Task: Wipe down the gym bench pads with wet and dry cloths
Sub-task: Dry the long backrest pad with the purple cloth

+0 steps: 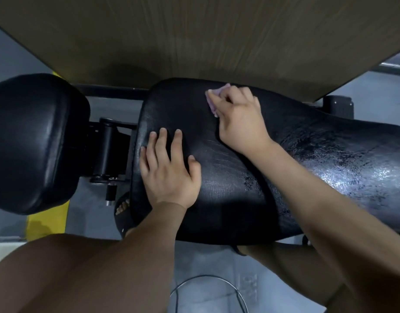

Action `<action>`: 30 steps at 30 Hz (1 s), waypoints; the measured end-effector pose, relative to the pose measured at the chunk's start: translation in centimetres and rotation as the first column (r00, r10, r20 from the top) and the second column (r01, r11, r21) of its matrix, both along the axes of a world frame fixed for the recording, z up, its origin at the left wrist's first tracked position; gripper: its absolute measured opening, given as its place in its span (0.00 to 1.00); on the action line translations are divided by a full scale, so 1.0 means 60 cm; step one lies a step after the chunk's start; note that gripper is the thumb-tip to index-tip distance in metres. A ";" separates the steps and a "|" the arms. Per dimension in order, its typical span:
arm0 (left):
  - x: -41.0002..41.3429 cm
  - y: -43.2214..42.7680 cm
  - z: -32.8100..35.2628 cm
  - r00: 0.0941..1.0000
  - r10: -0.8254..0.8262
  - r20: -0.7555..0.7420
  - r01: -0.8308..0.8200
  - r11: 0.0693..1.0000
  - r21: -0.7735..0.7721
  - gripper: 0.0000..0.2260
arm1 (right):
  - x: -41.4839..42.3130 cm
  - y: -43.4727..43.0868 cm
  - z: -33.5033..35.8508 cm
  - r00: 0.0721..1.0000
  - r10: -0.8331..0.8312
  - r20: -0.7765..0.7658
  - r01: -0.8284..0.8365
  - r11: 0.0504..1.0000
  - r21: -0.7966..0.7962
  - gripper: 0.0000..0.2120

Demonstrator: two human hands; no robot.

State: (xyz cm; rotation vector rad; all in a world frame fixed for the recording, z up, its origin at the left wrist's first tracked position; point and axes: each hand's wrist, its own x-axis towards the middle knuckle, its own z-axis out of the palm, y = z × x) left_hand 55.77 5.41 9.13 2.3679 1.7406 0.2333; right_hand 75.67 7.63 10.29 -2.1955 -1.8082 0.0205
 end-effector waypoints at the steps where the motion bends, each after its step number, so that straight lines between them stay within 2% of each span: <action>1: 0.001 0.000 0.000 1.000 -0.002 -0.005 0.002 1.000 0.000 0.28 | -0.001 -0.005 0.002 1.000 0.019 -0.005 -0.019 1.000 0.000 0.23; 4: -0.002 0.002 0.003 1.000 -0.004 -0.004 0.003 1.000 -0.007 0.28 | -0.026 -0.045 0.010 0.978 0.196 -0.077 -0.198 0.980 -0.015 0.23; 7: -0.002 0.003 0.008 1.000 0.001 0.001 -0.001 1.000 -0.027 0.29 | -0.046 -0.106 0.015 0.907 0.406 -0.116 -0.414 0.909 -0.053 0.24; 9: -0.002 0.004 0.009 1.000 0.000 0.009 0.000 0.999 -0.033 0.29 | -0.027 -0.114 0.016 0.894 0.439 -0.092 -0.445 0.893 -0.064 0.23; 12: -0.002 0.003 0.007 1.000 0.000 0.009 0.000 0.999 -0.033 0.29 | 0.025 -0.064 0.013 0.965 0.262 0.011 -0.261 0.964 -0.054 0.25; 14: -0.002 0.003 0.006 1.000 0.000 0.012 0.000 1.000 -0.027 0.28 | 0.037 -0.018 0.011 1.000 0.031 0.000 -0.031 0.999 -0.023 0.23; 16: -0.003 0.002 0.005 1.000 0.002 0.018 -0.002 1.000 -0.021 0.28 | 0.003 0.011 0.006 0.996 -0.093 -0.019 0.092 0.996 -0.010 0.21; 17: -0.003 0.001 0.005 1.000 0.001 0.018 -0.001 1.000 -0.020 0.28 | -0.022 0.014 0.003 0.998 -0.070 0.000 0.070 0.997 -0.023 0.21; 19: -0.004 0.001 0.004 1.000 -0.002 0.015 0.002 1.000 -0.020 0.29 | -0.056 0.003 -0.001 0.993 0.106 0.047 -0.103 0.993 -0.060 0.23; 21: -0.004 0.001 0.004 1.000 0.001 0.016 -0.001 1.000 -0.019 0.28 | -0.034 -0.007 0.000 0.974 0.220 0.060 -0.217 0.975 -0.053 0.25; 22: -0.003 0.001 0.004 1.000 0.002 0.020 -0.001 1.000 -0.019 0.28 | -0.010 -0.007 0.000 0.981 0.188 0.055 -0.187 0.982 -0.027 0.26; 26: -0.002 0.001 0.003 1.000 0.001 0.027 -0.001 1.000 -0.031 0.28 | 0.058 0.013 -0.010 0.984 -0.177 -0.036 0.179 0.983 0.051 0.23; 28: -0.003 0.000 0.003 1.000 0.003 0.026 -0.002 1.000 -0.031 0.28 | 0.045 0.031 -0.016 0.977 -0.199 -0.079 0.202 0.979 0.028 0.23; 30: -0.004 0.000 0.002 1.000 -0.001 0.023 0.002 1.000 -0.026 0.28 | 0.035 0.039 -0.021 0.987 -0.132 -0.089 0.134 0.991 0.025 0.25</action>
